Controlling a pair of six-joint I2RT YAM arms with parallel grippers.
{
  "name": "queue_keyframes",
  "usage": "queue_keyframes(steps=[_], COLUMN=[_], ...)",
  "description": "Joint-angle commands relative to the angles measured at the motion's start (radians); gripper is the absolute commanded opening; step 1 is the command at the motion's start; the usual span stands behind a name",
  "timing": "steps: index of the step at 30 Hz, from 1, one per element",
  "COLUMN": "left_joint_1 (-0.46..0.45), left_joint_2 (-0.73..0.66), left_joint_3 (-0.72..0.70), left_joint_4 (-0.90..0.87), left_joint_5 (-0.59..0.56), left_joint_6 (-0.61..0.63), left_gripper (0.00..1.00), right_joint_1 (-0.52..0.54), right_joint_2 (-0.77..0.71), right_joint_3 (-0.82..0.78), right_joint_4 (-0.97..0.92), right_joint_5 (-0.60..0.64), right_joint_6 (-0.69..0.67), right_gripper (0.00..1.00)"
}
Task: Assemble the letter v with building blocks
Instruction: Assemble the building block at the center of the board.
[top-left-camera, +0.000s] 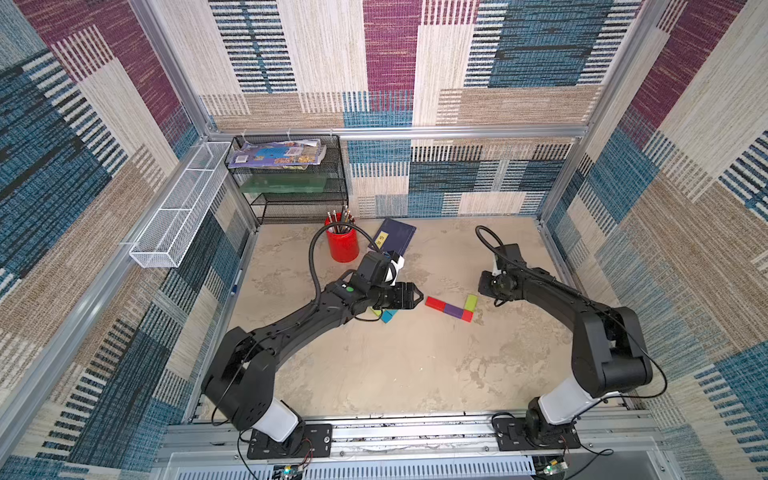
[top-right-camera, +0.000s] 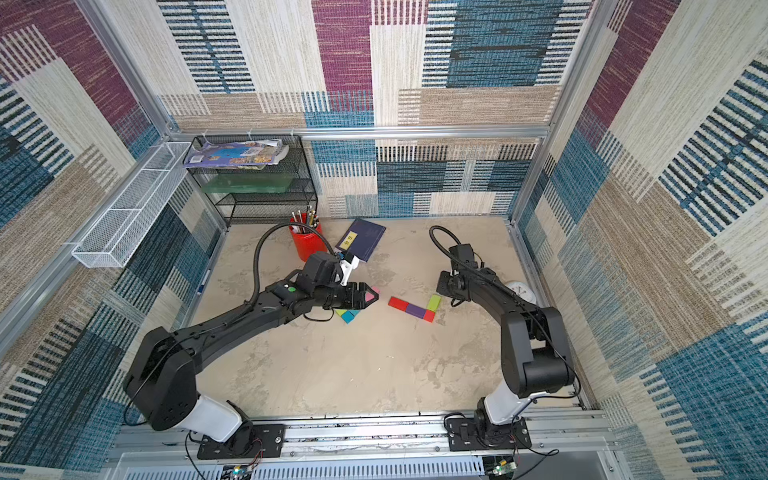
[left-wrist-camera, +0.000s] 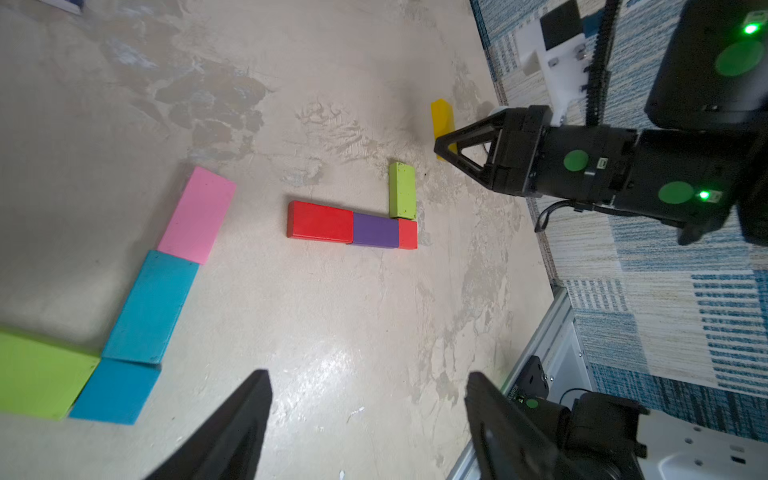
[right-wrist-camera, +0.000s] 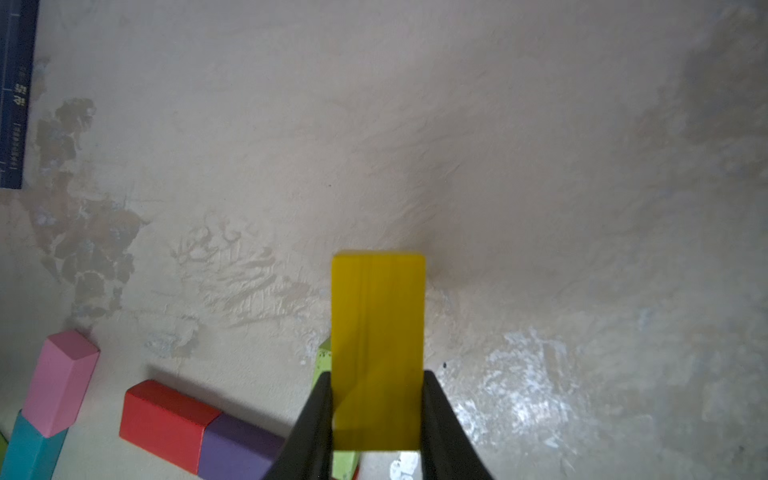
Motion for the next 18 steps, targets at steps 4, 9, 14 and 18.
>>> queue_keyframes(steps=[4,9,14,18], left_joint_1=[-0.027,-0.038,-0.055,-0.068], left_joint_2=[0.243,0.445,0.643,0.748], left_joint_3=[0.284,0.487,0.719,0.878], left_joint_4=[-0.109,-0.166,-0.236,-0.313], left_joint_5=[0.025,0.019,0.018,0.007], left_joint_6=[0.085,0.094,0.099,0.115], left_gripper=[0.75,0.73,0.70,0.69], right_joint_1=[-0.005,0.012,0.019,0.030], right_joint_2=[0.088,0.120,0.139,0.157], right_joint_3=[0.040,0.039,0.024,0.038], right_joint_4=[0.077,0.094,0.121,0.110], right_joint_5=[-0.025,-0.010,0.001,0.032], right_joint_6=[0.018,0.040,0.068,0.077], right_gripper=[0.26,0.26,0.27,0.30])
